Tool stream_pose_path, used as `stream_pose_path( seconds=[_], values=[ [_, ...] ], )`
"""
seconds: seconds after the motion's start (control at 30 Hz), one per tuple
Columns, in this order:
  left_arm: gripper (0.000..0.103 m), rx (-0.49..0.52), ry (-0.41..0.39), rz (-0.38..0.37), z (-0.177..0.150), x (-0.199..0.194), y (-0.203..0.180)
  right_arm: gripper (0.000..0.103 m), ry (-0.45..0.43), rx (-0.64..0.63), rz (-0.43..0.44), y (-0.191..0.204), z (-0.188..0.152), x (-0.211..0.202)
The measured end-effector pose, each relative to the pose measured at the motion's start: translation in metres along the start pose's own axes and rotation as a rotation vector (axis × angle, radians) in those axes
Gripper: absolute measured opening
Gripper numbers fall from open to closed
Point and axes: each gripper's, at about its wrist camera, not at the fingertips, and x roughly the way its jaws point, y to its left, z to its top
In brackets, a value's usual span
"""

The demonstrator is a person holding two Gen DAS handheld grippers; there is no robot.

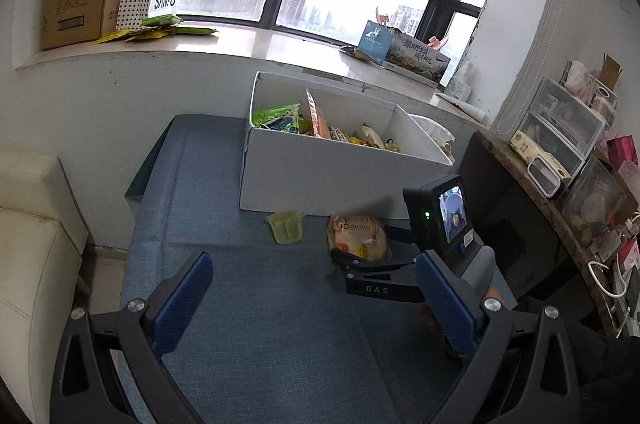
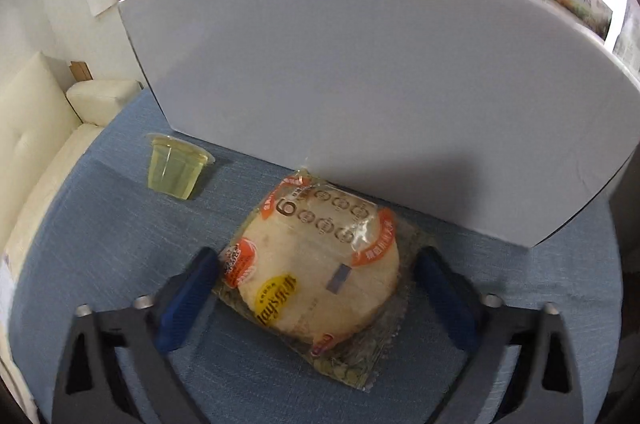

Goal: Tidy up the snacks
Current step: 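Grasp the last round bread roll with the right tool, then drop bread roll into box with right tool while left tool drops jelly cup in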

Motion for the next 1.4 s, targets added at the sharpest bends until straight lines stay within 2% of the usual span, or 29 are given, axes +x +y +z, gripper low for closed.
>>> stream_pose_path(
  seconds=[0.03, 0.2, 0.37, 0.6, 0.7, 0.83, 0.93, 1.0, 1.03, 1.07, 1.1, 1.13, 1.23, 1.4],
  values=[
    [0.103, 0.000, 0.004, 0.000, 0.000, 0.001, 0.000, 0.080, -0.007, -0.011, 0.010, 0.002, -0.001, -0.003],
    [0.103, 0.005, 0.022, 0.012, -0.002, 0.006, 0.000, 0.078, -0.008, 0.029, 0.102, -0.005, -0.006, -0.014],
    [0.103, 0.012, 0.061, 0.029, -0.004, 0.025, 0.003, 0.078, -0.071, 0.072, 0.146, -0.020, -0.019, -0.056],
    [0.103, 0.077, 0.142, 0.084, 0.001, 0.088, -0.005, 0.078, -0.169, 0.124, 0.159, -0.038, -0.038, -0.121],
    [0.103, 0.122, 0.173, 0.142, 0.005, 0.120, -0.009, 0.078, -0.196, 0.141, 0.164, -0.044, -0.045, -0.142],
    [0.103, 0.068, 0.213, 0.156, 0.012, 0.155, -0.002, 0.078, -0.216, 0.159, 0.168, -0.049, -0.048, -0.154],
    [0.103, 0.052, 0.239, 0.213, 0.014, 0.179, 0.005, 0.078, -0.219, 0.174, 0.174, -0.052, -0.050, -0.159],
    [0.102, 0.029, 0.244, 0.209, 0.015, 0.189, 0.011, 0.078, -0.219, 0.181, 0.179, -0.053, -0.051, -0.159],
    [0.094, 0.029, 0.236, 0.213, 0.015, 0.190, 0.013, 0.078, -0.216, 0.179, 0.179, -0.053, -0.051, -0.159],
    [0.080, 0.039, 0.231, 0.221, 0.015, 0.190, 0.014, 0.078, -0.215, 0.177, 0.175, -0.053, -0.051, -0.158],
    [0.046, 0.045, 0.234, 0.227, 0.015, 0.190, 0.014, 0.078, -0.212, 0.176, 0.174, -0.053, -0.051, -0.158],
    [0.046, 0.046, 0.224, 0.254, 0.015, 0.186, 0.014, 0.078, -0.211, 0.177, 0.178, -0.053, -0.052, -0.158],
    [0.046, 0.027, 0.191, 0.183, 0.012, 0.168, 0.017, 0.078, -0.207, 0.174, 0.182, -0.051, -0.052, -0.156],
    [0.046, 0.031, 0.106, 0.087, 0.014, 0.116, 0.010, 0.078, -0.207, 0.165, 0.189, -0.047, -0.052, -0.154]
  ],
)
